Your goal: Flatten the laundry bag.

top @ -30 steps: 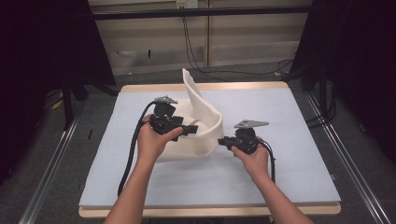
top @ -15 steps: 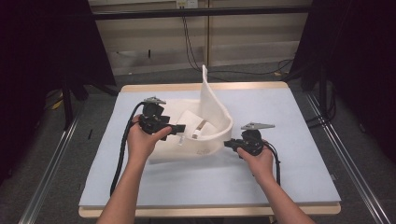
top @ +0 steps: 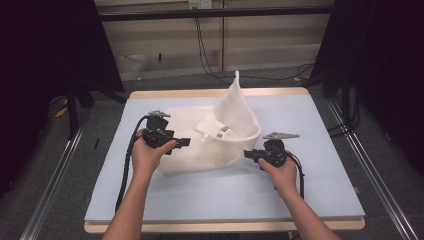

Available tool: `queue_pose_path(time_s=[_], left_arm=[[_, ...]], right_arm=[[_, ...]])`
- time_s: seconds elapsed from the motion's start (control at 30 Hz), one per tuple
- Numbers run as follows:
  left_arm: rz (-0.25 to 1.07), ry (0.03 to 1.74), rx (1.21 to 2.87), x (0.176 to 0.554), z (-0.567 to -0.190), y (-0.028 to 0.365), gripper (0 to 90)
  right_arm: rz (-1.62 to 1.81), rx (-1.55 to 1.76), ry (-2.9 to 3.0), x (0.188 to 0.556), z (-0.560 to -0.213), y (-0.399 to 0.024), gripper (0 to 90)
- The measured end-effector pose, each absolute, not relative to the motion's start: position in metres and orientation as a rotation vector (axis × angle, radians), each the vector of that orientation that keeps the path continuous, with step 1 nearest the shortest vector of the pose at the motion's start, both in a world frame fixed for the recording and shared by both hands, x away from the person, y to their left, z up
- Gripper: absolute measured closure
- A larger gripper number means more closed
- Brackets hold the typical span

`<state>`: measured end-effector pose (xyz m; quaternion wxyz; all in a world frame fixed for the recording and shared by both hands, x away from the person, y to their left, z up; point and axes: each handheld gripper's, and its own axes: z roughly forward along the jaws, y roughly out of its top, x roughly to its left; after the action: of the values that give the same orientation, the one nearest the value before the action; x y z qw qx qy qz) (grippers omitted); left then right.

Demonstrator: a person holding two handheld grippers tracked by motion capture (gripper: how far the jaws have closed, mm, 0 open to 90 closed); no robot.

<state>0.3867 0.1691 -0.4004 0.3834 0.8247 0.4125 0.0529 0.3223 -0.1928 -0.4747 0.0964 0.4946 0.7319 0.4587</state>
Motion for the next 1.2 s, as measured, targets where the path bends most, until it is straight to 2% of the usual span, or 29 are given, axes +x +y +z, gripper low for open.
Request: queue_pose_path(time_s=[0.1, 0.17, 0.2, 0.23, 0.27, 0.3, 0.33, 0.4, 0.5, 0.67, 0.83, 1.0, 1.2], left_arm=[[0.123, 1.071, 2.094, 0.387, -0.407, 0.173, 21.7], [0.116, 1.092, 2.11, 0.389, -0.413, 0.176, 21.8], [0.123, 1.114, 2.098, 0.389, -0.414, 0.176, 21.8], [0.123, 1.114, 2.098, 0.389, -0.414, 0.176, 21.8], [0.118, 1.116, 2.093, 0.389, -0.415, 0.178, 21.8], [0.12, 1.107, 2.098, 0.39, -0.416, 0.181, 22.1], [0.12, 1.107, 2.098, 0.39, -0.416, 0.181, 22.0], [0.122, 1.122, 2.106, 0.391, -0.419, 0.182, 22.0], [0.127, 1.148, 2.11, 0.392, -0.424, 0.184, 22.0], [0.136, 1.169, 2.117, 0.394, -0.428, 0.184, 22.0], [0.158, 1.214, 2.103, 0.397, -0.432, 0.191, 22.1], [0.154, 1.243, 2.101, 0.4, -0.433, 0.199, 22.1], [0.16, 1.281, 2.086, 0.403, -0.436, 0.207, 22.0]], right_arm=[[1.337, 1.463, 2.179, 0.321, -0.474, -0.194, 74.7], [1.297, 1.445, 2.19, 0.321, -0.475, -0.197, 54.7], [1.276, 1.444, 2.19, 0.321, -0.475, -0.198, 49.3], [1.276, 1.444, 2.19, 0.321, -0.475, -0.198, 49.3], [1.26, 1.44, 2.188, 0.321, -0.475, -0.2, 45.5], [1.236, 1.426, 2.178, 0.318, -0.474, -0.206, 31.3], [1.236, 1.426, 2.178, 0.318, -0.474, -0.206, 31.3], [1.165, 1.424, 2.153, 0.313, -0.473, -0.215, 23.7], [1.122, 1.409, 2.126, 0.308, -0.472, -0.225, 20.1], [1.115, 1.404, 2.107, 0.305, -0.47, -0.238, 19.7], [1.116, 1.375, 2.105, 0.309, -0.464, -0.243, 25.6], [1.124, 1.383, 2.085, 0.314, -0.458, -0.243, 25.8], [1.101, 1.409, 2.06, 0.317, -0.452, -0.247, 20.2]])
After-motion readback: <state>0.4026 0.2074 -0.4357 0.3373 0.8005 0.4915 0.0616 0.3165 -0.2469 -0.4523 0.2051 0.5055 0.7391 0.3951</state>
